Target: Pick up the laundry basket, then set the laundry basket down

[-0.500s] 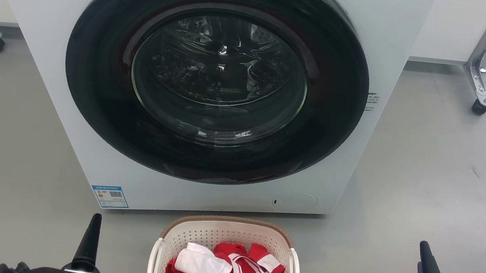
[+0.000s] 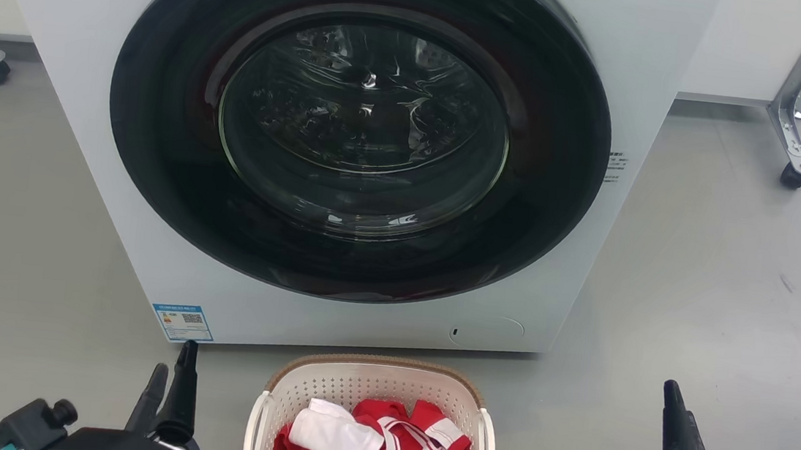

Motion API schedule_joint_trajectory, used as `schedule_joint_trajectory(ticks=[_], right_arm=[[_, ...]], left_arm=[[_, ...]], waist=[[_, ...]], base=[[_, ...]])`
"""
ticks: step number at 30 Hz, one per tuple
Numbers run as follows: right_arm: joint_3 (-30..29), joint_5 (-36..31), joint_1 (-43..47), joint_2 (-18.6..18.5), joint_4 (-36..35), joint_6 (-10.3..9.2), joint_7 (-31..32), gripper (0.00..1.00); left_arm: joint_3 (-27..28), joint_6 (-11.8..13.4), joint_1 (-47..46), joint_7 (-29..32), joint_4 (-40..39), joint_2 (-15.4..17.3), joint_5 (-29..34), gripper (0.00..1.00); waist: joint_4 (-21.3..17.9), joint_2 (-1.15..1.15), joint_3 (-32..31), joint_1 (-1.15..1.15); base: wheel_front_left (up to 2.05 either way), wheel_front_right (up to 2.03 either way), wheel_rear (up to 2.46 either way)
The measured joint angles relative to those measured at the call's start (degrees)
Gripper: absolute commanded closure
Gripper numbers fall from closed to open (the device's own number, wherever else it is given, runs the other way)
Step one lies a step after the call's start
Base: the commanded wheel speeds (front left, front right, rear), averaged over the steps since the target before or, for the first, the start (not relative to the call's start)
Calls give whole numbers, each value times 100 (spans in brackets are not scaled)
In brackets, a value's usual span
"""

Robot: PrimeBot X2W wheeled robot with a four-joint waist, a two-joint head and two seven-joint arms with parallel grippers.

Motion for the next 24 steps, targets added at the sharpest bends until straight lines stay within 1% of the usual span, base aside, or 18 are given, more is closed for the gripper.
schedule_joint_trajectory(ticks=[6,9,13,24], right_arm=[[172,-677,13,-23,-70,-66,-105,0],[225,-971,62,-25,-116,-130,-178,0],[298,-1369,126,-26,-196,-168,-263,0],[478,-2391,236,-34,-376,-349,-502,0]], left_arm=[[-148,94,6,-115,-87,70,827,0],[-220,152,12,-168,-129,76,1184,0],[-258,215,65,-255,-211,79,1627,0],[-375,360,271,-503,-347,85,2808,0]], waist=[[-4,0,-2,0],[-8,0,-5,0],[-12,0,-12,0],[-18,0,-47,0]], base=[[0,0,0],[0,0,0],[0,0,0],[0,0,0]])
